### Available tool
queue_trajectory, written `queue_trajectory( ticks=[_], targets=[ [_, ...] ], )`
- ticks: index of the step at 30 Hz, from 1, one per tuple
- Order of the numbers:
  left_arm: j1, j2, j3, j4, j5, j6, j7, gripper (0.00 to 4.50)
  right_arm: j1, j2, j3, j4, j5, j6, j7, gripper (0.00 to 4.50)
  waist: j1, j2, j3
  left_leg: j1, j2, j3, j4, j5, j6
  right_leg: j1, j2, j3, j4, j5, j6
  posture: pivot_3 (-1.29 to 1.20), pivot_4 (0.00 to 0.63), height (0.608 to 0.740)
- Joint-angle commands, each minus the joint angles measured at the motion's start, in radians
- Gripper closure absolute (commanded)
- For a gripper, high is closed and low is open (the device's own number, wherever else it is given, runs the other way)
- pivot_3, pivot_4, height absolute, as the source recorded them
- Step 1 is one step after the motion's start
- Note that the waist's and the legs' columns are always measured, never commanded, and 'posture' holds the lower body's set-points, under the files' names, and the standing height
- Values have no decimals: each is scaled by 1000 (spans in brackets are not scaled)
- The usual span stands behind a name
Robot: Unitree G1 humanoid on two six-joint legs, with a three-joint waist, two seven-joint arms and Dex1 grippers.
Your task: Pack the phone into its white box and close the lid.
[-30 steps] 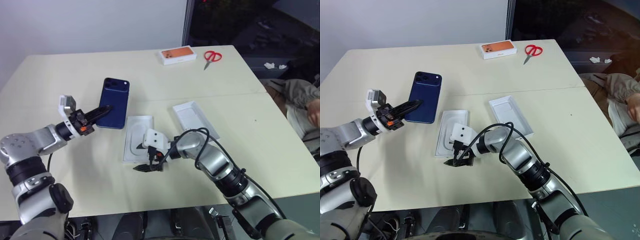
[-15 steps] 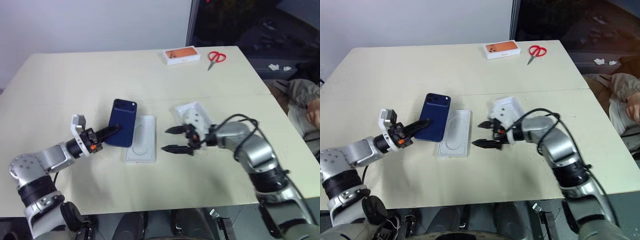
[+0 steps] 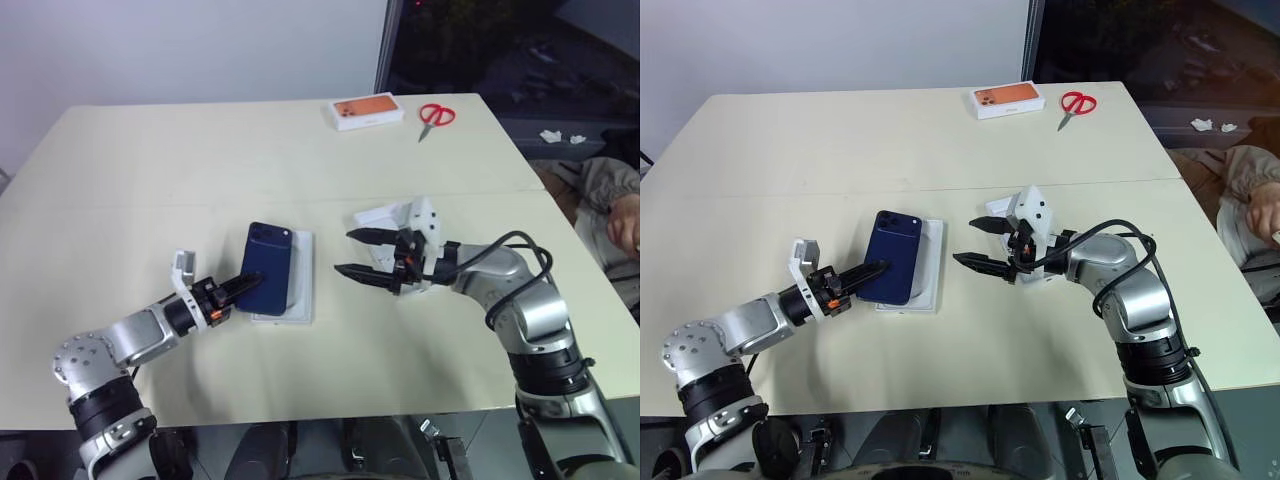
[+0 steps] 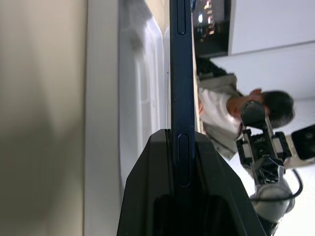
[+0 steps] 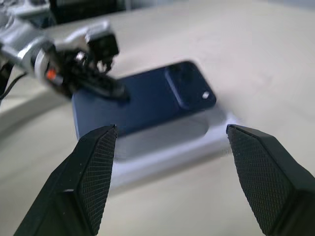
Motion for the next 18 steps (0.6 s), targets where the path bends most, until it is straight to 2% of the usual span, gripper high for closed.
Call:
queue_trajectory(
  ticks=[1,12,18],
  targets=[
    [18,-11,-32,-53,-77,-39,33,4500,-10,7,-17,-13,24,-39,-3,783,0,0,0,0,0,0,0,0,0,0,0,0,0,0,0,0,150,740],
    [100,-4,-159,-90,-204,-161,136,4500,3,12,9,-22,29,-77,8,783,0,0,0,0,0,0,0,0,0,0,0,0,0,0,0,0,150,740],
    [128,41,-210,-74,-244,-220,130,4500,4,6,18,-17,23,-89,2,783,-1,0,0,0,0,0,0,0,0,0,0,0,0,0,0,0,150,740]
  ],
)
